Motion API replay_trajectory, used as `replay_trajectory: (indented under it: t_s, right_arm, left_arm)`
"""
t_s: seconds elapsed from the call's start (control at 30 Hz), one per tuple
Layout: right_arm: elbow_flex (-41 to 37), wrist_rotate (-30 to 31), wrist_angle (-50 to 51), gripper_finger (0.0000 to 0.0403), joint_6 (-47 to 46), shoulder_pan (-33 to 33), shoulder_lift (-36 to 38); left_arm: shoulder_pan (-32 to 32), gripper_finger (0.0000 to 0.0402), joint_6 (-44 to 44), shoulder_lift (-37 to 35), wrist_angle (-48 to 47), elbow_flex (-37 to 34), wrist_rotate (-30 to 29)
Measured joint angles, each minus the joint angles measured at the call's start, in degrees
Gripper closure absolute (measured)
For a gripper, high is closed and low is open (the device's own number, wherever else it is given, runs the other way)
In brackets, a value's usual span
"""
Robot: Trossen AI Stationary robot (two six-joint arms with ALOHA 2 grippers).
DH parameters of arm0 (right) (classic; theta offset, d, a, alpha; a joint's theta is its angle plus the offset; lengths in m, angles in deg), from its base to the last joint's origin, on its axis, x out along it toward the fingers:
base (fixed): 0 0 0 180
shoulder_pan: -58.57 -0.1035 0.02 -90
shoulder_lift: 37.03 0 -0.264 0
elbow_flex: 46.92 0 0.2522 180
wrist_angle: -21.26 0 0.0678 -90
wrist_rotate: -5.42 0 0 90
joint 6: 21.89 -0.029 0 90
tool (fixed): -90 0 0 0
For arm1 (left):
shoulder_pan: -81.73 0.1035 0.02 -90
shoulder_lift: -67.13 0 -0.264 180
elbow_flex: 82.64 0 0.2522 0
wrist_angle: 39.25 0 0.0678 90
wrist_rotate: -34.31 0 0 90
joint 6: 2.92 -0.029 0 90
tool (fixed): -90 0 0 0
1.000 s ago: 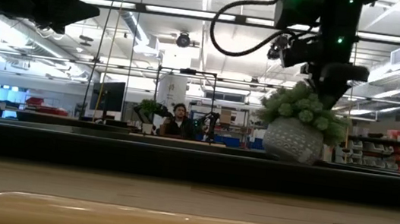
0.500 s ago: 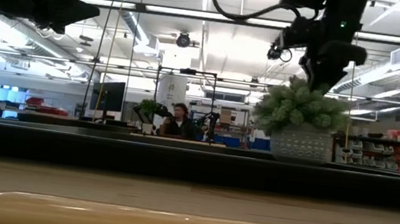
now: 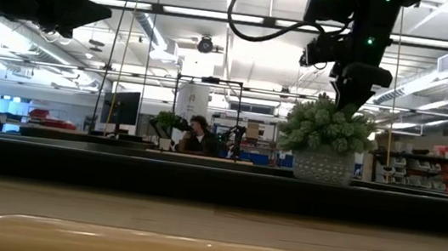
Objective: Pick and place plate/cup/fork/spoon on tray
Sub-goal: Put the green potted plant on the black tray, then put the black plate on the black tray to the left of the green potted plant
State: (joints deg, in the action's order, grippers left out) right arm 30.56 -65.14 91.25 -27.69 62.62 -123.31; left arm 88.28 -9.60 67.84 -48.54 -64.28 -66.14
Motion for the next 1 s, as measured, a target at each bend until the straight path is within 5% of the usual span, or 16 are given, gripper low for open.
replay_trajectory:
  t_s: [0.67,1.0]
  right_arm:
    - [0.02,5.39,-1.59,0.0267,-3.54,-0.44,0.72]
    - [0.04,2.99,-2.65,0.0266,-6.27,-5.64,9.68]
  left_arm:
    - [0.0,0.039,0.0,0.02,-0.02,0.0,0.02]
    - [-0.02,0.039,-0.02,0.02,0.0,0.0,0.0]
